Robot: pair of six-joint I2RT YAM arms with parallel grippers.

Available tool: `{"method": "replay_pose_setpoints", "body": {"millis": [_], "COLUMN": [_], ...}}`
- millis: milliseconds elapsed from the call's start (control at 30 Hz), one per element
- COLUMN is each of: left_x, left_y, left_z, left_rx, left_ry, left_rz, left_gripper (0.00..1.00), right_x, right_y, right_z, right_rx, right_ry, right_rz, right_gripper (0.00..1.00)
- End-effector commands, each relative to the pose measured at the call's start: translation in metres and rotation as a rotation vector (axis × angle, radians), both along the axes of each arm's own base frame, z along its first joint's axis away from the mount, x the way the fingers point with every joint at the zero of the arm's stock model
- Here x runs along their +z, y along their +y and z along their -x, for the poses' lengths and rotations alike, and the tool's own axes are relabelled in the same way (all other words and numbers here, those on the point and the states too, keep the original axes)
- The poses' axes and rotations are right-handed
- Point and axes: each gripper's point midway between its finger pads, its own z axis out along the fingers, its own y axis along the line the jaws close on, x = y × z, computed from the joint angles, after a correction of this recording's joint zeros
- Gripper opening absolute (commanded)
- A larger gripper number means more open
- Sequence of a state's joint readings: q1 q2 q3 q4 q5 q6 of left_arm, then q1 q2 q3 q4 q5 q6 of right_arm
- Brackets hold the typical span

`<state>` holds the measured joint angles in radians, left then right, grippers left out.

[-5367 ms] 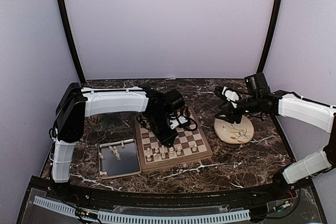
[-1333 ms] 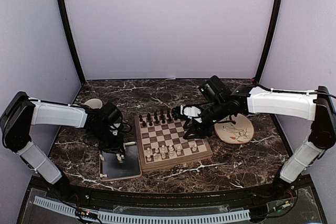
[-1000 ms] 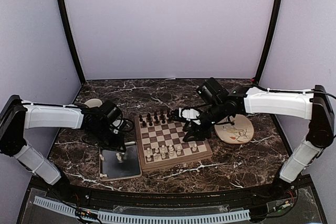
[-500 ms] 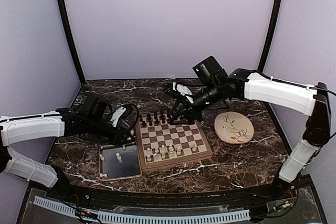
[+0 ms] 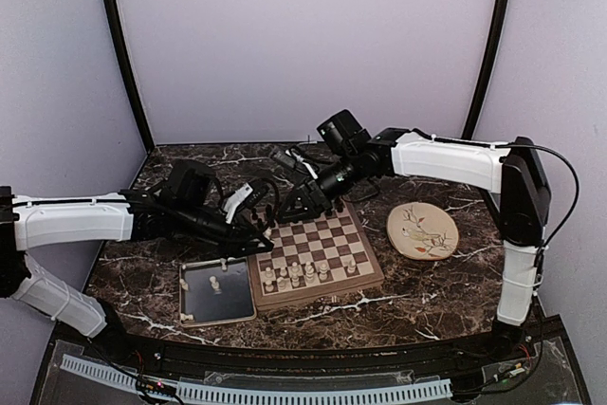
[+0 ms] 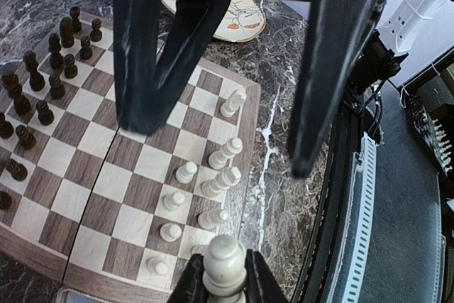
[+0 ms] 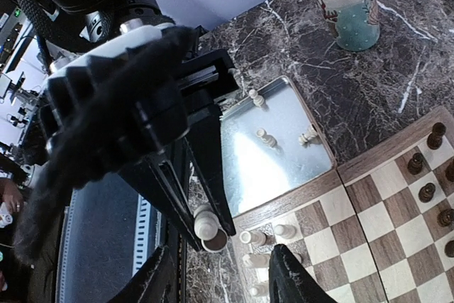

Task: Set up the chess pieces on the board
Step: Pass from the left arm to the right

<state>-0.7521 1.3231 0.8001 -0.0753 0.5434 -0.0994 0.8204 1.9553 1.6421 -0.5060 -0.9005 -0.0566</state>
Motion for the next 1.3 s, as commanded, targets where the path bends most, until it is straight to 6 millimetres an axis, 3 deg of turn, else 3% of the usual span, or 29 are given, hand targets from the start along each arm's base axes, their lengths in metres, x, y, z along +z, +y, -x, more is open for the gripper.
{"method": "replay_pose_setpoints", "body": {"millis": [0,533,1033,1267], "left_x": [0.026,0.024,0.021,0.018], "left_y": [-0.018,-0.023,-0.026,-0.026], "left_z": [-0.002,0.001,0.001,0.001], "left_rx": [-0.059,-0.065,-0.066,-0.065], "left_ry": [-0.067,-0.052,-0.042,-0.036], "left_rz": [0.070,0.067,0.067,0.059], "left_gripper": [0.12,0.12,0.12,0.11], "right_x": [0.019,-0.004,-0.017,-0.022], "right_y": [0.007,0.010,0.011,0.011], "right_z": [0.006,0.027,0.027,0.028], "right_rx": [0.030,0.084,0.072,0.069], "right_ry": [0.093,0.167,0.141,0.133], "right_rz": [-0.065,-0.026,0.012,0.028], "right_gripper": [0.47,0.43,0.28,0.29]}}
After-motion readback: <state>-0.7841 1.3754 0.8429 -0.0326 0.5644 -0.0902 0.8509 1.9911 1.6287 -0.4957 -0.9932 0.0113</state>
